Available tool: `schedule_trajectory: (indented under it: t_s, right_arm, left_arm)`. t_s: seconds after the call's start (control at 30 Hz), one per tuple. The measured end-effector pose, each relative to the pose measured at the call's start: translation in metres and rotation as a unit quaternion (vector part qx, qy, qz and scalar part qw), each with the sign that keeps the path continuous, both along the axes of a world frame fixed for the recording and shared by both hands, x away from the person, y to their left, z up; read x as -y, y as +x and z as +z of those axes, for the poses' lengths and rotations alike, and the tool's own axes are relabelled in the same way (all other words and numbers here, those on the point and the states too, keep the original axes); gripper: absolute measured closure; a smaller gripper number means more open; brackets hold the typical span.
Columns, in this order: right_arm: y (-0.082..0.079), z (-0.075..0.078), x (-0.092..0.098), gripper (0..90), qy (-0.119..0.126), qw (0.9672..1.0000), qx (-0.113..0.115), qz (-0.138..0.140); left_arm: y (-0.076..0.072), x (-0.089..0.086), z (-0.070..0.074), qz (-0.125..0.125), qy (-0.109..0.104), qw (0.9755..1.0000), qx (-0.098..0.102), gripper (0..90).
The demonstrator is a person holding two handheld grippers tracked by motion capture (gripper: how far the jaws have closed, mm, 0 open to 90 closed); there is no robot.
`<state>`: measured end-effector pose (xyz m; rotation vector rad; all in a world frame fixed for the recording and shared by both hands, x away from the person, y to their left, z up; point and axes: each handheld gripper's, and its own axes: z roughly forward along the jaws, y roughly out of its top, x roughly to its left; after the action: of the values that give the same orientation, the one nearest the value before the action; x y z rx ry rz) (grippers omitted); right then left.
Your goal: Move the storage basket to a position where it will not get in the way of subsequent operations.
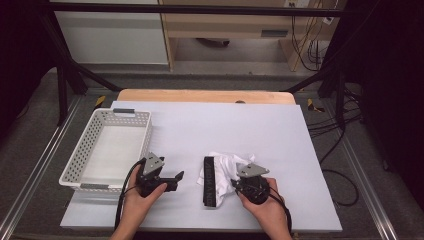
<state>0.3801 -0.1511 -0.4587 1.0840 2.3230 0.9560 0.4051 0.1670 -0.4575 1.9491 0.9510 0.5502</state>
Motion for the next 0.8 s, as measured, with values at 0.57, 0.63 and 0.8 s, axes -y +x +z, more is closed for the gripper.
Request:
schedule_trajectory:
  t_s: [0.57, 0.63, 0.8]
  right_arm:
    - [-0.007, 0.013, -0.006, 43.2, 0.033, 0.9993, 0.017, 0.012]
    - [-0.007, 0.015, -0.004, 40.7, 0.034, 0.9991, 0.024, 0.008]
    - [-0.006, 0.018, 0.001, 37.6, 0.047, 0.9985, 0.030, 0.001]
  left_arm:
    - [0.001, -0.001, 0.000, 0.000, 0.000, 1.0000, -0.001, 11.8]
    - [0.001, -0.001, 0.000, 0.001, 0.000, 1.0000, -0.001, 11.8]
    - [0.001, -0.001, 0.000, -0.003, 0.001, 1.0000, -0.003, 11.7]
